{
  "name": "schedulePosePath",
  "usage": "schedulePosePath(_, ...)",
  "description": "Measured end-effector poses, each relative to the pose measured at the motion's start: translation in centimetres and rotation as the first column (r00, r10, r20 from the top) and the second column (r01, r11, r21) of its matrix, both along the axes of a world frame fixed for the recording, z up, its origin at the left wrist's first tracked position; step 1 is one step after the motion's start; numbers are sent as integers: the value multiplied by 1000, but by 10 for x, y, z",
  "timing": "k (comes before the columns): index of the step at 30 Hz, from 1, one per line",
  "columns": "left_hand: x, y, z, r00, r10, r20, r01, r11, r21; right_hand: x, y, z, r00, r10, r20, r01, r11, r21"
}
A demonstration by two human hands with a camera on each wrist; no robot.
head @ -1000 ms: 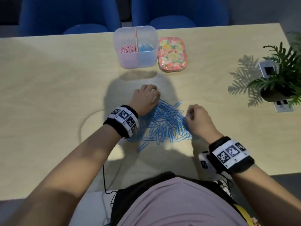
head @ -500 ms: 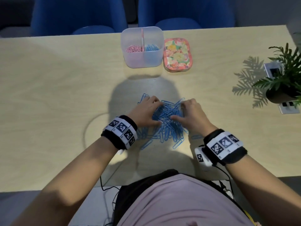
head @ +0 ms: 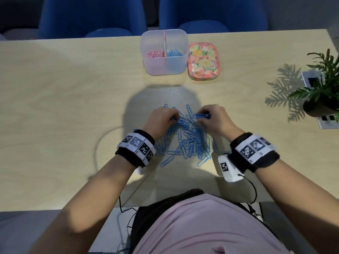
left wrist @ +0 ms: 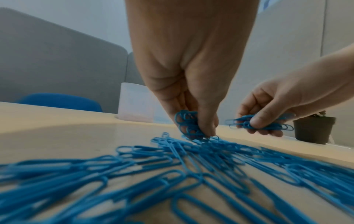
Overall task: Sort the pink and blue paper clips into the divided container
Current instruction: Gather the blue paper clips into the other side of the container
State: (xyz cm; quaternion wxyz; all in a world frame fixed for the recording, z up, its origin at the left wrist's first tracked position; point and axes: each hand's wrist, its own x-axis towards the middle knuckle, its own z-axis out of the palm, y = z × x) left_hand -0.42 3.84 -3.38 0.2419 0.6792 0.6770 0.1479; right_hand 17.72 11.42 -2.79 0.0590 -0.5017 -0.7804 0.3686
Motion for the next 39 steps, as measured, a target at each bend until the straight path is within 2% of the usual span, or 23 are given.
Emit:
schedulePosePath(3,-10,-1,4,988,95,120,-99,995,29,-8,31,29,981,-102,-163,71,980,-188)
schedulePosePath(5,-13,1,8,971,140,192,-146,989,17,-23,55,51,965,-140,-221,88,970,-228)
schedulePosePath(9,-19,11,20,940,175,294,-186,982,10,-68,113,74,965,-182,-191,158,978,-136)
schedulePosePath(14,-31,45,36,908,205,364,-232,972,31,-116,164,75,981,-183,-68,165,964,-207)
schedulePosePath(18,-36,86,51,885,243,398,-304,948,97,-139,178,77,970,-210,-125,174,953,-247)
schedulePosePath(22,-42,131,55,841,350,412,-448,878,169,-141,179,85,966,-192,-173,122,930,-347)
schedulePosePath(25,-48,163,56,824,411,389,-493,860,135,-131,171,92,906,-319,-277,184,889,-419)
schedulePosePath(28,-50,187,54,875,413,254,-448,889,98,-105,142,100,812,-437,-387,216,841,-496)
schedulePosePath(30,-49,195,52,906,373,201,-389,920,49,-80,120,99,804,-422,-419,185,847,-498)
schedulePosePath(31,-47,196,51,921,344,184,-355,935,25,-65,108,96,822,-398,-407,172,855,-490)
schedulePosePath(34,-40,183,52,947,271,172,-289,953,90,-13,74,71,913,-290,-287,170,909,-380)
schedulePosePath(37,-28,149,52,977,138,165,-187,926,328,44,40,34,979,-179,-93,158,967,-198)
schedulePosePath(38,-24,134,50,984,108,142,-150,932,330,62,26,23,991,-135,-4,133,979,-153)
schedulePosePath(39,-20,119,46,991,83,106,-109,959,263,77,11,13,993,-107,52,114,981,-158)
